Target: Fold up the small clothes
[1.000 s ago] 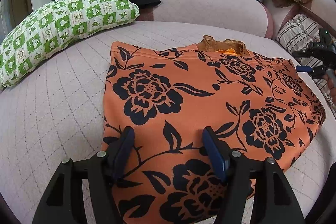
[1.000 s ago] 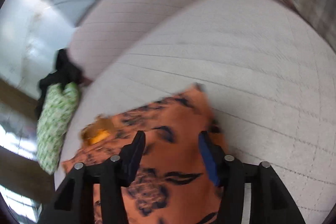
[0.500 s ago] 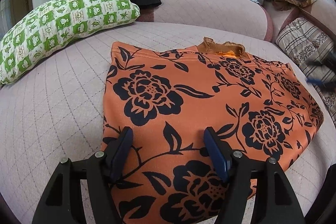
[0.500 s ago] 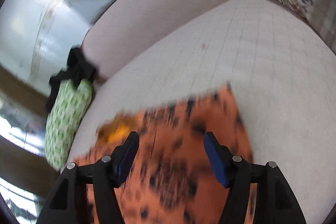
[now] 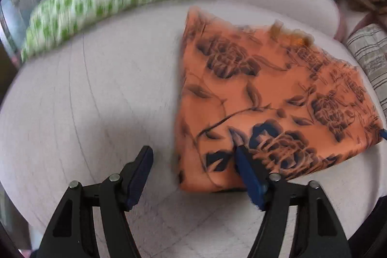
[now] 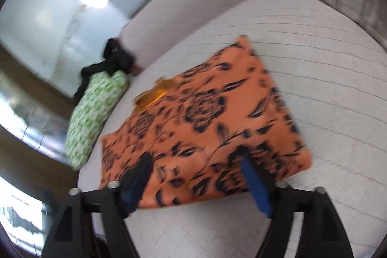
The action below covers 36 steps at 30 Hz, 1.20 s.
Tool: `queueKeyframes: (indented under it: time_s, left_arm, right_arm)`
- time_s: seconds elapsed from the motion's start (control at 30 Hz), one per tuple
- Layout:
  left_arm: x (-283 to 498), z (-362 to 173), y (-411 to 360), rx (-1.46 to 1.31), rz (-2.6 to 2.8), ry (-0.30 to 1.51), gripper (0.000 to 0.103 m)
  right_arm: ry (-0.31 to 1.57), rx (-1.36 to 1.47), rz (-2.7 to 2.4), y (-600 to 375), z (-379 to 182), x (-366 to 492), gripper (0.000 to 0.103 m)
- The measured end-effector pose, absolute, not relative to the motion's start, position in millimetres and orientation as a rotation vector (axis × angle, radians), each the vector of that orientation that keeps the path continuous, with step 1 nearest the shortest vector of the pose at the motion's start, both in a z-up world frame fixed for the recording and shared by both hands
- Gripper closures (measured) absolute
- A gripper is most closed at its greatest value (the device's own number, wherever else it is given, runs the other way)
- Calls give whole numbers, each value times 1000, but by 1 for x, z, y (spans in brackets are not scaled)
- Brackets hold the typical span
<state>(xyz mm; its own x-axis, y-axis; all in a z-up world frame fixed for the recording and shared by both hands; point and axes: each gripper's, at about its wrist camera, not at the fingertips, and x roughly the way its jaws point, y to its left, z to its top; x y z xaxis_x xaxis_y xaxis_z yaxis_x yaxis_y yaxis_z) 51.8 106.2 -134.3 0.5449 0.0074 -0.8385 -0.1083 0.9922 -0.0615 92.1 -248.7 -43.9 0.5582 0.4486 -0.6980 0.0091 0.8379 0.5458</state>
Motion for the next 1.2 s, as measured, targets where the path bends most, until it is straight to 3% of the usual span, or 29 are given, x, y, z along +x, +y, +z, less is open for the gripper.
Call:
queueKeyframes:
  time_s: [0.07,0.27,0.43,0.57,0.6,0.8,0.97,1.03,1.1,1.2]
  left_arm:
    - [46,-118,110,-125,101,962,31]
    - [58,-62,121,-150,16,814,31]
    - [133,-69,128,-133,-41,863,32]
    - [193,-105,132,-59,15,1004,58]
    - [206,-115,137,-41,45,1033,59]
    - [220,-109,175,-147,175,992,59]
    - [171,-73,138,-139,0,876,58]
    - [148,-71,115,-125,-81,875,56]
    - [131,-76,93,-89,-121,885,43]
    - [115,-107,70,-7,-69,968,43]
  right_arm:
    - [1061,519,184,-254,-71,99,23]
    - [877,560,241,-259,-43,72,23]
    - [815,537,306,-236,-35,78,23]
    - [835,502,343,-219,-48,84,23]
    - [843,489,349,-215,-52,86,23]
    - [832,540,328,-231,-60,89,23]
    - [791,585,333,-237,-55,85,23]
    - [778,594,347,-238,-52,84,23]
    - [804,630,368,-240,-57,88,23]
    - [874,681,236,-256,-75,92,23]
